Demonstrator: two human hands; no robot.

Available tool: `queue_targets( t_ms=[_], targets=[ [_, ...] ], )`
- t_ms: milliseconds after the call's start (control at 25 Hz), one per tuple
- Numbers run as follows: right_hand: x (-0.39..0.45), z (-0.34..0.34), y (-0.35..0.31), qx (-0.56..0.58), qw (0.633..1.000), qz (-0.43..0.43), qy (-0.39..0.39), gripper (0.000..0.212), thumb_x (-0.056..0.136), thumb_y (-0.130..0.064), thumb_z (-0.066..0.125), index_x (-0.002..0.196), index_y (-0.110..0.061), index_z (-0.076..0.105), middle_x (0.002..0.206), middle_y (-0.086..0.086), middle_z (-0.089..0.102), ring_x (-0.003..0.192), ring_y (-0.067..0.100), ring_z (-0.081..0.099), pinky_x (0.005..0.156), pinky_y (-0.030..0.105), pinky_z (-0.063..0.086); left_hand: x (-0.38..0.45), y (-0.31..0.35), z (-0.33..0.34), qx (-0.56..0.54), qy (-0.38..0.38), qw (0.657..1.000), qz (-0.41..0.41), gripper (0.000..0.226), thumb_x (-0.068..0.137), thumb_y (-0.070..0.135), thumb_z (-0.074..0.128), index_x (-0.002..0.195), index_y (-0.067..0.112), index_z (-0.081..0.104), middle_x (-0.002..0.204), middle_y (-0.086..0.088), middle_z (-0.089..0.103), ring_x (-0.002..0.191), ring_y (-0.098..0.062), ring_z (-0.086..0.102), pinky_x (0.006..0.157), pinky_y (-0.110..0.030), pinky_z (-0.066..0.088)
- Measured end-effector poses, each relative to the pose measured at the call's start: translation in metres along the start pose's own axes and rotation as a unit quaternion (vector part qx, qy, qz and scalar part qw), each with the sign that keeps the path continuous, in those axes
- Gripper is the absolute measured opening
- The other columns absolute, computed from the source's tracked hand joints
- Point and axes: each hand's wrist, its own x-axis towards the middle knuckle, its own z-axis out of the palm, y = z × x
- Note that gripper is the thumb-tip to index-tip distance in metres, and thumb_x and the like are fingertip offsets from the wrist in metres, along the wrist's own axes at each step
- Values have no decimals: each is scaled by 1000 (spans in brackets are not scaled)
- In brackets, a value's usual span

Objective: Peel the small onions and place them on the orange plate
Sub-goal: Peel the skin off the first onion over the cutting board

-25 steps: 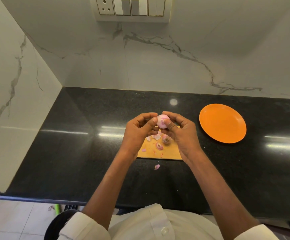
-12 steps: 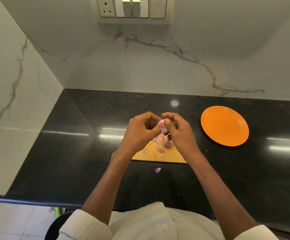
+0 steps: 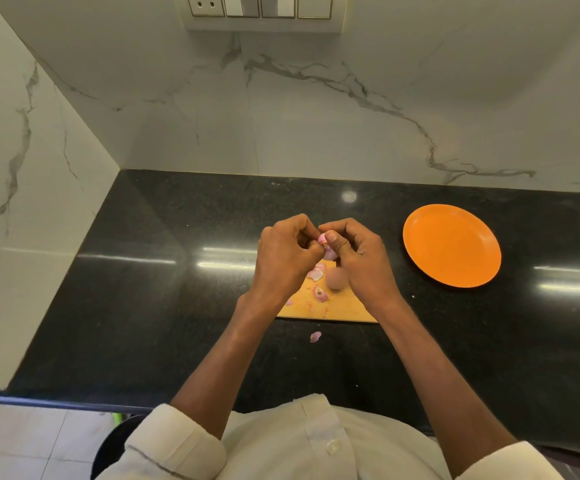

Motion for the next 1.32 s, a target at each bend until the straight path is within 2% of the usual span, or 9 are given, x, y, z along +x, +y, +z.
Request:
queue_targets(
  t_ms=[160, 240, 360, 600, 800, 1000, 1160, 1240, 1320],
  targets=[
    [0, -8, -5, 62, 997, 30, 30, 19, 108, -24, 57, 115, -20, 74, 104, -8, 73, 98, 7, 70, 76, 27, 61, 5, 1, -14, -111, -99, 989, -18, 12, 103, 12, 70, 114, 8, 74, 97, -4, 82, 86, -15, 80, 79, -39, 68],
    [3, -12, -6, 85, 995, 45, 31, 21, 109, -25, 56, 115, -19, 75, 101, -6, 74, 90, 7, 69, 69, 26, 60, 4, 3, -19, -108, -110, 988, 5, 17, 101, 14, 72, 118, 9, 75, 101, -4, 82, 89, -15, 80, 81, -39, 68],
    [2, -11, -6, 81, 995, 44, 33, 23, 109, -25, 56, 115, -19, 77, 97, -7, 75, 82, 4, 68, 60, 18, 55, 5, 3, -19, -63, -83, 994, 30, 16, 96, 18, 78, 111, 11, 80, 96, -2, 82, 82, -11, 80, 79, -42, 68],
    [-3, -12, -6, 80, 996, 28, 39, 17, 105, -22, 63, 115, -22, 77, 97, -11, 77, 90, 7, 73, 65, 19, 58, 6, 8, -13, -42, -58, 996, 46, 6, 96, 20, 81, 94, 14, 79, 81, 1, 78, 74, -17, 77, 69, -46, 66],
    [-4, -15, -8, 95, 995, 17, 30, 19, 103, -22, 68, 120, -18, 76, 101, -4, 78, 89, 11, 73, 68, 24, 59, 0, 11, -2, 26, 4, 997, 77, 11, 94, 23, 81, 96, 22, 70, 72, 7, 66, 64, -12, 66, 61, -28, 59],
    [-3, -16, -14, 109, 994, -8, 22, 21, 101, -21, 69, 121, -17, 75, 104, -1, 78, 94, 18, 74, 71, 26, 61, -1, 18, -1, 48, 43, 991, 121, 10, 95, 22, 78, 95, 16, 71, 73, 7, 64, 64, -10, 63, 63, -25, 57],
    [-4, -15, -18, 138, 990, -8, 24, 23, 100, -21, 71, 122, -17, 75, 106, -3, 79, 97, 18, 75, 72, 27, 62, -3, 20, -3, 38, 66, 989, 123, 10, 96, 18, 78, 95, 13, 70, 76, 8, 63, 64, -5, 59, 64, -12, 47],
    [-5, -16, -19, 156, 987, -6, 29, 22, 100, -21, 71, 121, -18, 75, 109, -4, 79, 101, 18, 75, 73, 27, 62, -3, 18, -5, -2, 58, 992, 114, 10, 98, 18, 77, 100, 10, 71, 81, 6, 66, 69, -6, 63, 66, -16, 52],
    [-3, -18, -21, 170, 985, -4, 35, 20, 100, -21, 70, 120, -20, 75, 109, -6, 79, 103, 18, 75, 74, 28, 63, -1, 16, -7, -77, 25, 993, 82, 15, 100, 20, 75, 110, 9, 71, 92, 0, 72, 82, -13, 71, 76, -29, 62]
  ],
)
